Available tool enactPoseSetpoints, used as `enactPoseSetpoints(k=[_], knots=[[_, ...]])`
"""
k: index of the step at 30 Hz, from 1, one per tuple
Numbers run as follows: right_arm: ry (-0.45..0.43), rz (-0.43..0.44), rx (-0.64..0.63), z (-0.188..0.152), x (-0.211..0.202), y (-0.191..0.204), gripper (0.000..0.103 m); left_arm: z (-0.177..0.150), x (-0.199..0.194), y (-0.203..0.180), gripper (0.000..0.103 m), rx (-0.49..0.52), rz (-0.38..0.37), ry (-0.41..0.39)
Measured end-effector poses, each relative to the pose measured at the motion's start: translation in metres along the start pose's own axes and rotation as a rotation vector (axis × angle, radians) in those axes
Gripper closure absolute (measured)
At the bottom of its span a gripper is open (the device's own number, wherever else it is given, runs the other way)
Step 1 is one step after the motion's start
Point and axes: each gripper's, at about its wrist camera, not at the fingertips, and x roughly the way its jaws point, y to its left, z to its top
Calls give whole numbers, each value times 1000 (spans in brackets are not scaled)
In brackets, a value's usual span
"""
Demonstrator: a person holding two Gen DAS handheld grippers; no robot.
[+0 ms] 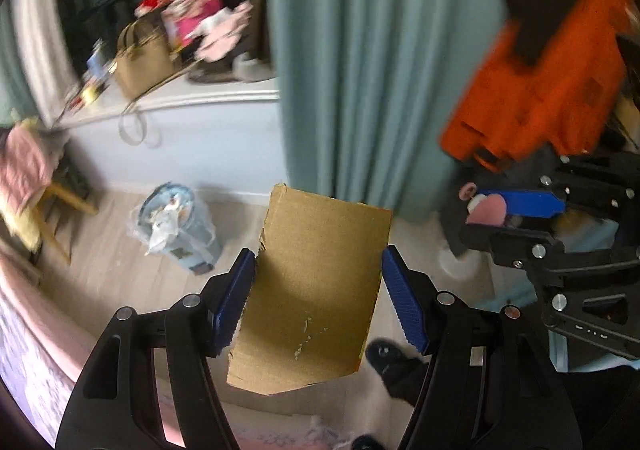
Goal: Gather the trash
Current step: 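Carry the cardboard and pink scrap with both tools toward the bin, then lower both tools over the bin and open them to drop the litter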
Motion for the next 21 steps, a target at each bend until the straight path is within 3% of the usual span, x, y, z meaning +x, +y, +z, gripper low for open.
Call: enactPoseSetpoints(k=[8,13,17,21], knots=[[-9,133,-169,110,76,-33,78,54,42,81,40,-163,136,18],[-6,198,-208,169,128,-14,78,71,75,160,40,-260,193,34],[-18,220,-253,217,183,6,78,84,113,230,40,-267,230,46],[27,217,-241,272,244,26,78,98,147,298,40,-264,223,86]])
